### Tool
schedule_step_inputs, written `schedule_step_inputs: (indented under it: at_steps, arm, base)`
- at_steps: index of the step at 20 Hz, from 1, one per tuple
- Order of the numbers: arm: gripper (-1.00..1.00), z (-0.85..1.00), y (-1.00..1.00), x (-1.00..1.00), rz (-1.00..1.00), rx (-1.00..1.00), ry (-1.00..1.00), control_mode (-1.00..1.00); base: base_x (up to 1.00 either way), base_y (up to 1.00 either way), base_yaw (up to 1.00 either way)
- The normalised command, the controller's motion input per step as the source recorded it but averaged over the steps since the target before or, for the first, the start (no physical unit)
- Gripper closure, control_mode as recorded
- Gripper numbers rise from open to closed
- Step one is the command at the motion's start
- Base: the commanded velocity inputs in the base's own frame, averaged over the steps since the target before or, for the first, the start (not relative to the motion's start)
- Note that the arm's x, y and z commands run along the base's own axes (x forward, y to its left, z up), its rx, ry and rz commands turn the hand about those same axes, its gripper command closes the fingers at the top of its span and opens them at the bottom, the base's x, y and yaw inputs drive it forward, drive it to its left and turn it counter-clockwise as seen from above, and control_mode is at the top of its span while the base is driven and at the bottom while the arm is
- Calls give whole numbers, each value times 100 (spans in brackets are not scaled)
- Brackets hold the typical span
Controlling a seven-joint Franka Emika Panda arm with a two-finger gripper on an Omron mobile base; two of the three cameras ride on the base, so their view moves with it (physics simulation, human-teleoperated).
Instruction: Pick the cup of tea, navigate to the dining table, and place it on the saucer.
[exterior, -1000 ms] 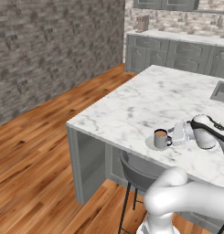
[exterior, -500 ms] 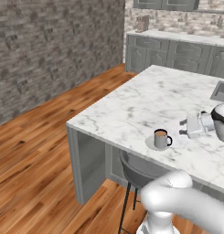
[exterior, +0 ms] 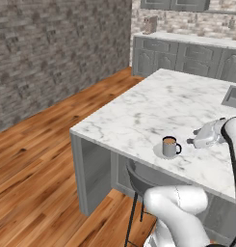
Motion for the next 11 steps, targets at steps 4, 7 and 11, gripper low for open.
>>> schedule_step_inputs:
  at_steps: [4,7,11]
  arm:
    - [-100,29,27,-100,-25,0,3,-100]
    - [-100,21,40,-100,-23,-1,0,-100]
    - [-100,13,34,-100,-22,-1,0,-100]
  base:
    - [0,0,0]
    - [0,0,0]
    - [0,0,0]
